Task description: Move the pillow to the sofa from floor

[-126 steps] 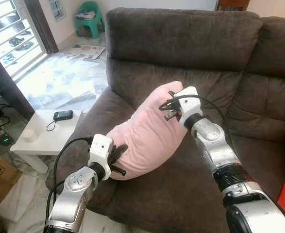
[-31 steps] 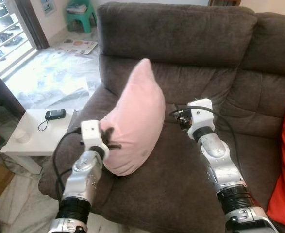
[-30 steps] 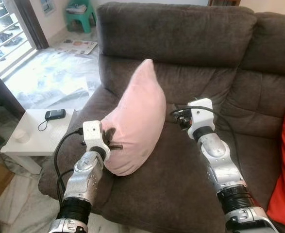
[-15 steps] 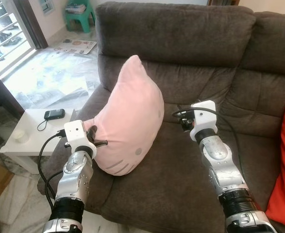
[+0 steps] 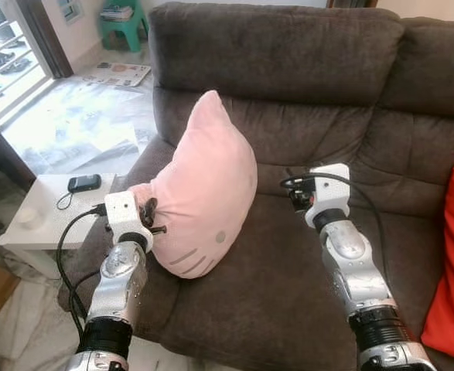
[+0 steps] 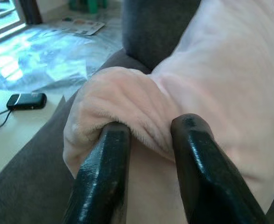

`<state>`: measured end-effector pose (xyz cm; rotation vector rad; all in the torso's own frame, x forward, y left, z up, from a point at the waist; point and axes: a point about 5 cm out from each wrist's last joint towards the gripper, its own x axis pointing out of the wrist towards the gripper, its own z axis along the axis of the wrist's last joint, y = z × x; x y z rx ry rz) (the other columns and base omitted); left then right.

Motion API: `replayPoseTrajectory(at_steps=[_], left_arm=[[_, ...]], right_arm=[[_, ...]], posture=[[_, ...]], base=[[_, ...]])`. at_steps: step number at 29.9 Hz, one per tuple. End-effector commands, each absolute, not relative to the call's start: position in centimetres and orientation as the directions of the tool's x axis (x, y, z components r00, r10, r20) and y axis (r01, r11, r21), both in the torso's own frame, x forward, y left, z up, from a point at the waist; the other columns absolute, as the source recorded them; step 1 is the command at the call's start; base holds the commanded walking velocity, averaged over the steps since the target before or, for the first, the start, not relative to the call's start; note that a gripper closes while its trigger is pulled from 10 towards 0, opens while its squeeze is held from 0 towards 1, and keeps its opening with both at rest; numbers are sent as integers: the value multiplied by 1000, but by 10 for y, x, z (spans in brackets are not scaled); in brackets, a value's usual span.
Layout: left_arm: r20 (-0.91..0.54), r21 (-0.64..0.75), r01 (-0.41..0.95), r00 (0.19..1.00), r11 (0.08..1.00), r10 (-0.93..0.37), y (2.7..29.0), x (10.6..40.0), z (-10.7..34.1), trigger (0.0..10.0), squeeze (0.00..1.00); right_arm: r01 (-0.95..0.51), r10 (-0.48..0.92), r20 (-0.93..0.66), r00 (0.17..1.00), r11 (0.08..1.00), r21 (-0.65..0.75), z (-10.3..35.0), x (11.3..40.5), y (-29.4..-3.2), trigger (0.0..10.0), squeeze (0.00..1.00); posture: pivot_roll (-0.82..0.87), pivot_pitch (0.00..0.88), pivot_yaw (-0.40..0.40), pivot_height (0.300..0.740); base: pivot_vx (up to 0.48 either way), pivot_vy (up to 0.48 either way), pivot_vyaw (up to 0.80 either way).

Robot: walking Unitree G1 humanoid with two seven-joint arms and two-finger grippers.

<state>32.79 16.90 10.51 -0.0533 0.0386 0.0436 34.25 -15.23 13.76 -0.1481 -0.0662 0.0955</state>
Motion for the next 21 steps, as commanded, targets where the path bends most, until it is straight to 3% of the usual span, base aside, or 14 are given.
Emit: replayPoseTrajectory(at_steps=[1, 9, 19, 20, 21], left_arm=[[19, 26, -17, 1000, 1000, 16, 170, 327, 114, 10000, 1000], [107, 129, -19, 994, 992, 5, 170, 319, 127, 10000, 1000], [320, 255, -84, 947, 963, -2, 172, 299, 162, 10000, 1000], [329, 262, -92, 944, 961, 1, 172, 296, 161, 10000, 0], [333, 266, -97, 943, 959, 3, 172, 294, 159, 10000, 0]], right_arm=[[-75, 85, 79, 993, 990, -121, 140, 341, -154, 10000, 0], [-33, 36, 116, 993, 999, -26, 140, 336, -162, 10000, 0], [-20, 11, 185, 983, 999, 46, 137, 317, -167, 10000, 0], [-18, 8, 195, 981, 998, 53, 136, 314, -169, 10000, 0], [-16, 4, 201, 980, 998, 57, 135, 312, -169, 10000, 0]], posture=[[-60, 85, 49, 740], [-56, 79, 49, 740], [-51, 50, 55, 740], [-52, 42, 55, 740], [-53, 40, 54, 740]], base=[[0, 0, 0], [0, 0, 0], [0, 0, 0], [0, 0, 0], [0, 0, 0]])
